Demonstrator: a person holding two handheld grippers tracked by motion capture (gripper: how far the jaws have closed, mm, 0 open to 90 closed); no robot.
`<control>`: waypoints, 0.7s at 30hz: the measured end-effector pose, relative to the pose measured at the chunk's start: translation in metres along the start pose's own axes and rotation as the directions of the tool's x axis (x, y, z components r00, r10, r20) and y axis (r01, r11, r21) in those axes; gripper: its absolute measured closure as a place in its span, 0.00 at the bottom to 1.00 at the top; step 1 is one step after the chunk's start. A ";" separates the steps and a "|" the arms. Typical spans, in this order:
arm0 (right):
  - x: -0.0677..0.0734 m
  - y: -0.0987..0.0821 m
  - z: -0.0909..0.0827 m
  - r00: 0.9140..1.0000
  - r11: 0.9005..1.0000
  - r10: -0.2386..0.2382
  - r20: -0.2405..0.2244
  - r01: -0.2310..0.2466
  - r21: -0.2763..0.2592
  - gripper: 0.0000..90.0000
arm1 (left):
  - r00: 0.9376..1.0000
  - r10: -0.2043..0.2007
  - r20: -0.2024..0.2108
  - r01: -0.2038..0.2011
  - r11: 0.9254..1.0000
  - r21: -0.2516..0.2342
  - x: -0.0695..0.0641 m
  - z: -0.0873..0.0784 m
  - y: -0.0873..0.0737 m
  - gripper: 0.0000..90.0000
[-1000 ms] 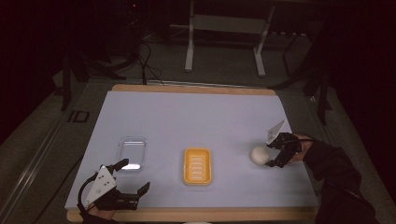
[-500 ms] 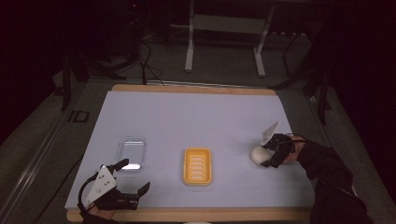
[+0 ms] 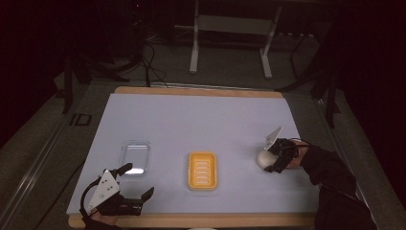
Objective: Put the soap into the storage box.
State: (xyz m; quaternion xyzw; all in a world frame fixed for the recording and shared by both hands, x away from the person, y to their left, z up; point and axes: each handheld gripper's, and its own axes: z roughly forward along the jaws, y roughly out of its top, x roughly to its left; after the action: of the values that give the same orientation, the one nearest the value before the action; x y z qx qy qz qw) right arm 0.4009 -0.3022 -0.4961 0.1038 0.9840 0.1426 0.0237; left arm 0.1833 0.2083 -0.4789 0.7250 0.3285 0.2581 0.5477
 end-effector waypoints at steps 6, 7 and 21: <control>0.000 0.001 0.005 1.000 1.000 -0.003 0.006 0.003 0.005 0.26 | 1.000 0.002 0.000 -0.002 1.000 0.002 0.000 0.000 0.000 0.00; 0.000 0.001 0.006 1.000 1.000 0.002 0.003 -0.002 0.011 0.26 | 1.000 0.001 0.000 -0.001 1.000 0.002 0.000 0.000 0.000 0.00; 0.005 0.006 0.002 0.996 0.998 0.048 -0.075 -0.045 0.050 0.28 | 1.000 -0.002 0.001 0.002 1.000 0.001 0.000 0.001 0.000 0.00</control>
State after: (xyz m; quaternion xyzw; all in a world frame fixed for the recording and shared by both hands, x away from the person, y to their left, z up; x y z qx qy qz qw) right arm 0.3978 -0.2950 -0.4964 0.1217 0.9847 0.1232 -0.0197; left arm 0.1839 0.2080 -0.4792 0.7250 0.3292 0.2569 0.5477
